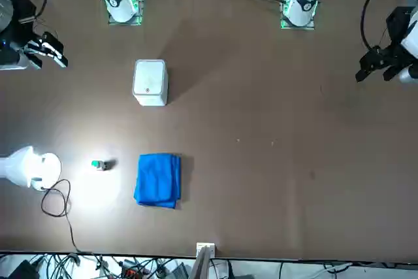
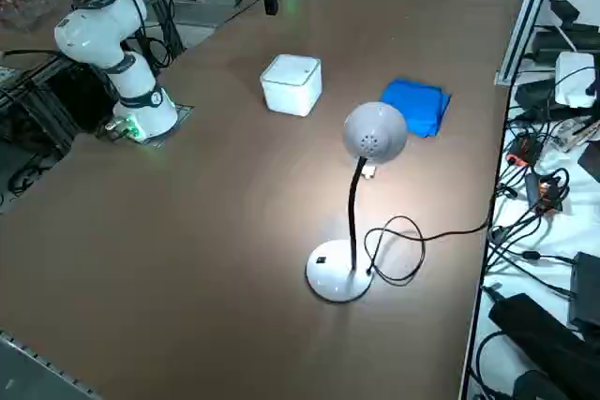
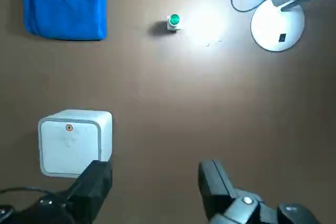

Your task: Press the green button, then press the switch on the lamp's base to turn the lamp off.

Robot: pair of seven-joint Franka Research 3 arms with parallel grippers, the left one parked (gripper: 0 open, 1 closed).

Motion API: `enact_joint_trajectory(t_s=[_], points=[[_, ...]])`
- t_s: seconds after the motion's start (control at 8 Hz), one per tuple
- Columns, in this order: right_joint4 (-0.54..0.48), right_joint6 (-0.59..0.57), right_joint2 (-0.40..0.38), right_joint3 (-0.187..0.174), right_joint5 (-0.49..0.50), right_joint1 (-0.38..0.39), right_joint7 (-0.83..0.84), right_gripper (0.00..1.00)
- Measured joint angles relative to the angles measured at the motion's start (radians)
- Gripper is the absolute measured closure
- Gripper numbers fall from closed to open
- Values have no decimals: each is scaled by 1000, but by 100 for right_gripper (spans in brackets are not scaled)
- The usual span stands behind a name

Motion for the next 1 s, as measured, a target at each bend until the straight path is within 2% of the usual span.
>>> enact_joint_trajectory(t_s=[0.38,1.0], points=[[2,-1,8,-5,0,-2,0,0],[40,-12,68,-9,-9,-11,1,0]])
